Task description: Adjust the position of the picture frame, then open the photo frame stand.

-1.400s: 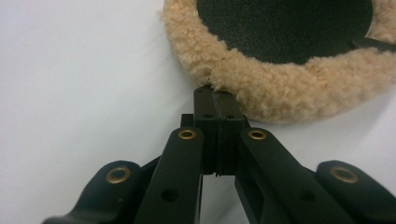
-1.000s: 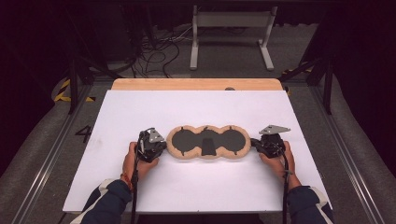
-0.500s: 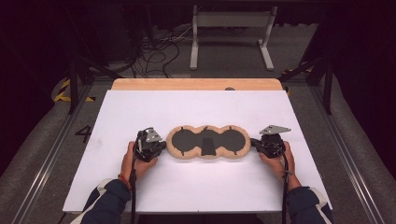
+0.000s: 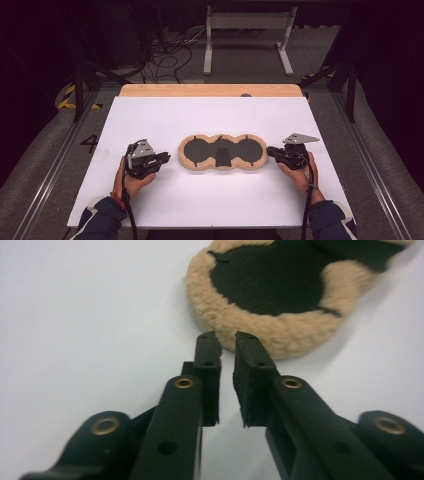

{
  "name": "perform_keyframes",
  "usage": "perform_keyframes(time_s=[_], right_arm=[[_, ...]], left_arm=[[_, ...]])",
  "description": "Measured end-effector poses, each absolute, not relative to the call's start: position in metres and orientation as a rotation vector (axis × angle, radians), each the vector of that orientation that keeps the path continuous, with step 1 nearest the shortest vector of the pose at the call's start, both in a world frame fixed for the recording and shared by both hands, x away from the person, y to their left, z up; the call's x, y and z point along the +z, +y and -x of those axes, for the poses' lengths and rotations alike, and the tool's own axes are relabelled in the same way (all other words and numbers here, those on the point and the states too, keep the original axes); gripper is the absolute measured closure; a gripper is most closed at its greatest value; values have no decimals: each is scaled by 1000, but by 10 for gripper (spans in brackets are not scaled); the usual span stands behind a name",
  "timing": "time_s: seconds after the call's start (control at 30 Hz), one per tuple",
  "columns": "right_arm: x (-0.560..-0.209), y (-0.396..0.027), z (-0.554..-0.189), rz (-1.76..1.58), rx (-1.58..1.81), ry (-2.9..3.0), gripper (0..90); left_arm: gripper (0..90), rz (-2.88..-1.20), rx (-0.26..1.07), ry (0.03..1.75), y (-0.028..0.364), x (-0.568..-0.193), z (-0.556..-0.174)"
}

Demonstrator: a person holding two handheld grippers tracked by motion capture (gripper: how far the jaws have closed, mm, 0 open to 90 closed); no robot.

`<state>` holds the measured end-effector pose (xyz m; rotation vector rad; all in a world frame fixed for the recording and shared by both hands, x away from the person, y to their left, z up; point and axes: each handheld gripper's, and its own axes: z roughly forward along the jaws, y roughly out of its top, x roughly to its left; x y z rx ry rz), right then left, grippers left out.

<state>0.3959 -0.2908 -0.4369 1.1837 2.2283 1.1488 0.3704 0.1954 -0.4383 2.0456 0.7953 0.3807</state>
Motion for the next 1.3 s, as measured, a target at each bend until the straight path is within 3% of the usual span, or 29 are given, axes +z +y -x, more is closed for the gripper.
perform_keyframes(time_s=[0.33, 0.67, 1.03, 1.3], right_arm=[[-422, -278, -361, -1072, 1265, 2347, 731], [-424, -262, -345, -1000, 1294, 2447, 625], [-432, -240, -349, -977, 1274, 2542, 583], [-435, -225, -352, -1028, 1321, 2561, 567]], left_arm=[[559, -2029, 457, 739, 233, -441, -325], [354, -2067, 424, 880, 250, -456, -313], [249, -2082, 440, 898, 251, -459, -315], [224, -2108, 457, 882, 248, -459, -312]])
